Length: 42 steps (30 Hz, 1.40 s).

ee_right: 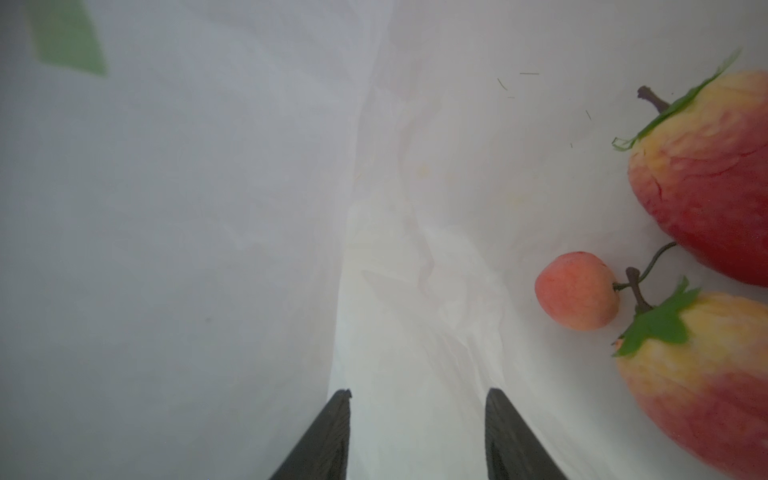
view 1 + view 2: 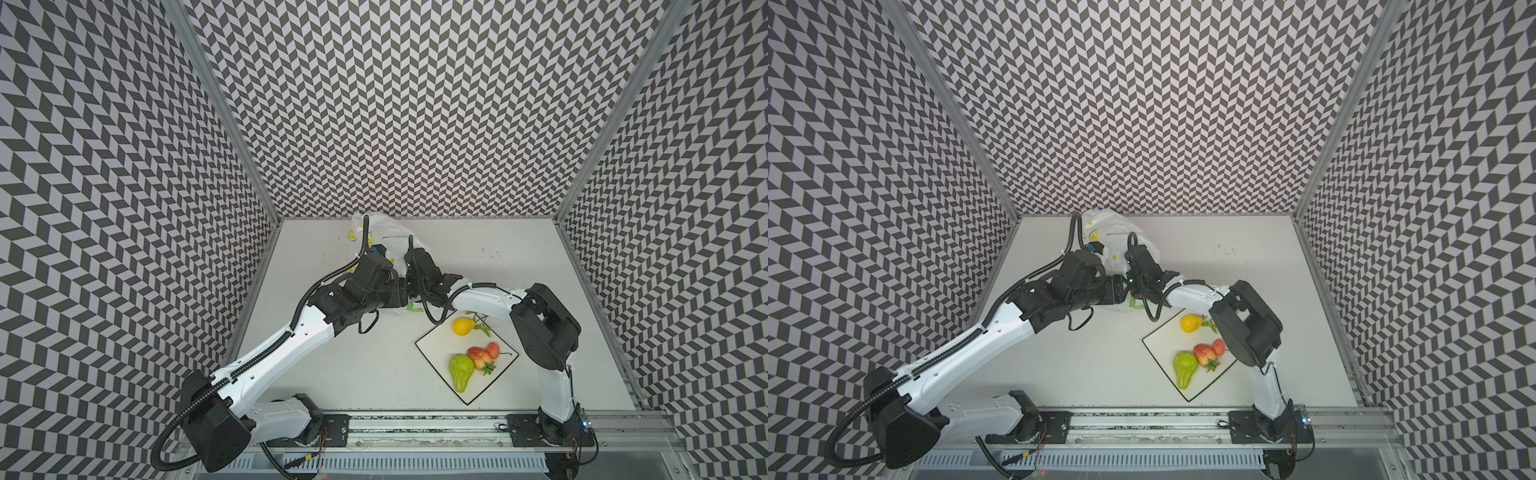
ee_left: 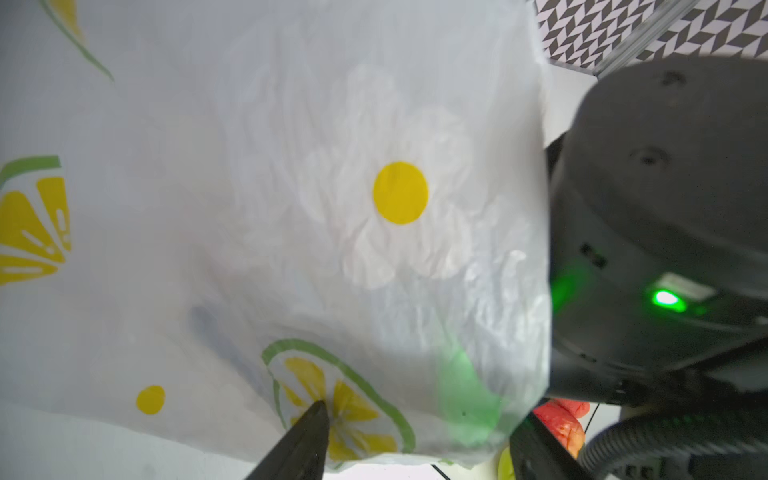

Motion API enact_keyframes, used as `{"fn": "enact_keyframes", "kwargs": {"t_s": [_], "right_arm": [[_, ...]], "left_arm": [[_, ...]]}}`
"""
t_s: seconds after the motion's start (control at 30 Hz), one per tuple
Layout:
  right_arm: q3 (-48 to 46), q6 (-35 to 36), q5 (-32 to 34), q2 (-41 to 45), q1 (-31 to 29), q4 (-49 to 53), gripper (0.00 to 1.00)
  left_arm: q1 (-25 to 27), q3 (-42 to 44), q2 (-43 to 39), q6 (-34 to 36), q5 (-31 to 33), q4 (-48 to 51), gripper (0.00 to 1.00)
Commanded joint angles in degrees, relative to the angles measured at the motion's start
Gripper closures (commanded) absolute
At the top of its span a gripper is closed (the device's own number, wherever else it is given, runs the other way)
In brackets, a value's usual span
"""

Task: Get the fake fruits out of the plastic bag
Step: 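Pull the bag corner toward the right gripper while right gripper hovers over strawberries, then lower the right gripper onto the red-yellow peach in the bag and grasp it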

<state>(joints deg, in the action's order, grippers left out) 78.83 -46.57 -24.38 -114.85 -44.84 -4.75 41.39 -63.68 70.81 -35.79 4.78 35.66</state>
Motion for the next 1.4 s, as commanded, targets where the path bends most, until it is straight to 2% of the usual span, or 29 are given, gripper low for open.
{"fn": "enact_keyframes", "kwargs": {"t_s": [0.0,0.23,0.43,0.53,0.83,1.17,1.37], "right_arm": [[2.0,-1.9,-0.7,-1.6,-0.1,-2.6,0.49],[3.2,-2.6,-0.9,-2.4,0.0,-2.3,0.49],[3.2,-2.0,-0.6,-2.5,0.3,-1.7,0.48],[3.1,-0.1,0.3,-2.6,0.7,-0.4,0.46],[2.7,10.1,5.4,-1.8,2.2,7.2,0.42],[-5.3,19.7,2.2,3.1,2.2,7.3,0.36],[-4.3,19.1,3.5,2.8,3.2,6.9,0.36]], "left_arm": [[0.4,1.4,-0.9,-0.6,0.7,0.1,0.41],[0.3,2.8,-1.4,-0.6,0.2,-0.6,0.61],[0.3,2.6,-2.6,-0.5,1.2,0.4,0.9],[0.3,2.3,-3.6,-0.2,2.1,1.8,1.0],[0.2,4.7,-6.2,2.9,2.6,5.6,1.0],[-0.1,11.9,-12.0,6.5,2.2,7.5,1.0],[-0.1,16.1,-15.3,6.6,-3.3,3.7,1.0]]}}
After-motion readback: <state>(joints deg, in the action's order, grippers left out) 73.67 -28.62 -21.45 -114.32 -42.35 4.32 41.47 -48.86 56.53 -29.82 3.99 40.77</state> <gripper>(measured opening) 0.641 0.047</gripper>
